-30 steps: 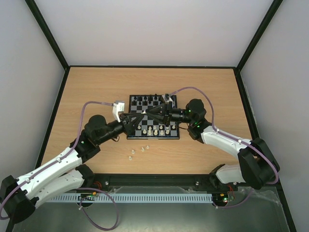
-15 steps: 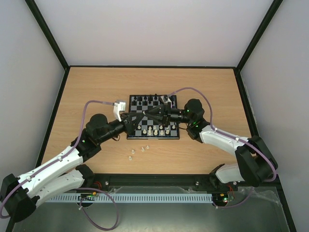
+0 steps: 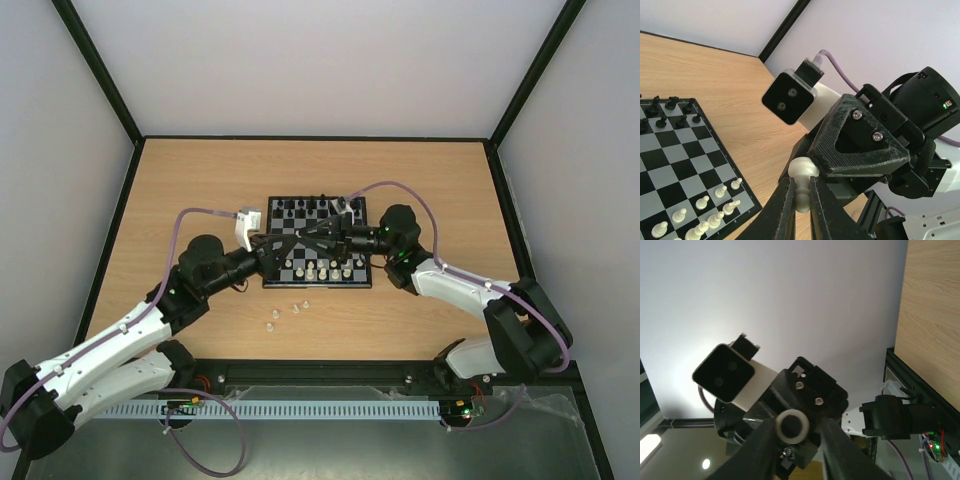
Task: Set up the chess pieces on the board
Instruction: Place the chess piece on the chessboard.
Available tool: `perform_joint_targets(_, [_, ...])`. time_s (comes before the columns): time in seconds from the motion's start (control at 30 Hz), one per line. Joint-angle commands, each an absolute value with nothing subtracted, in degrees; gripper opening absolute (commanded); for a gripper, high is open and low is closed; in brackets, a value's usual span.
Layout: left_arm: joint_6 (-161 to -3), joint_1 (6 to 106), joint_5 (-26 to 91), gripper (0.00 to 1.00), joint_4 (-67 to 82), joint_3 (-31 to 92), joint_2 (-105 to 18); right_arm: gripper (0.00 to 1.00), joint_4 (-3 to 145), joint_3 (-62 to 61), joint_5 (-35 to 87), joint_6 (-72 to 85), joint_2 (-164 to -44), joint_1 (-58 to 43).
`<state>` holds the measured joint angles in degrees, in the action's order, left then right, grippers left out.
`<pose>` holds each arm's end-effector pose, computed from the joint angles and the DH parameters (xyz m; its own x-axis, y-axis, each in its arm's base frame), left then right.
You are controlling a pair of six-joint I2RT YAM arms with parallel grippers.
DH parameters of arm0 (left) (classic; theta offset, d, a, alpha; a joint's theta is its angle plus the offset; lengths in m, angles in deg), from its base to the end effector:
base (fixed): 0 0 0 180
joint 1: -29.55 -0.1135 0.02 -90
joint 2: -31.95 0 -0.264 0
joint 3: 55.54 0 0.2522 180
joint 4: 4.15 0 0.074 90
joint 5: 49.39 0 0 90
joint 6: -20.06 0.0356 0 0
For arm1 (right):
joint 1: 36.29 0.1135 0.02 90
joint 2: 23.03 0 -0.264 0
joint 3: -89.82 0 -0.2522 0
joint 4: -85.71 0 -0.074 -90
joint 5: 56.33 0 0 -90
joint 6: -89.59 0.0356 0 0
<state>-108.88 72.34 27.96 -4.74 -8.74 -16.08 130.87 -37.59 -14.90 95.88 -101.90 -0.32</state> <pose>0.1446 -0.1445 0.3032 -0.5240 -0.3506 -0.7762 0.6354 0.4460 -0.6304 0.2170 0.1905 0.2924 -0.9857 0.0973 -0.1375 -0.1548 -0.2019 0.9671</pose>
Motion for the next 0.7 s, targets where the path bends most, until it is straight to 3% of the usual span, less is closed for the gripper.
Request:
perform_joint_targets(0.0, [-107.5, 72.1, 29.8, 0.03, -2.6, -4.8, -15.2, 0.32, 125.9, -36.2, -15.2, 90.4, -100.9, -0.3])
perform_joint_targets(0.23, [-106.7, 71.9, 34.3, 0.04, 13.8, 3.1, -17.2, 0.69, 105.6, -34.1, -13.6, 75.0, -95.6, -2.5])
perform_joint_targets(0.43, [-107.5, 70.8, 38.7, 0.04, 33.8, 13.4, -25.7, 0.81, 82.6, -30.7, -10.8, 56.0, -89.7, -5.3])
perform_joint_targets(0.67, [-107.7, 68.1, 38.8, 0.02, 49.2, 21.5, -35.9, 0.95, 61.9, -25.9, 4.9, 36.4, -83.0, -5.3])
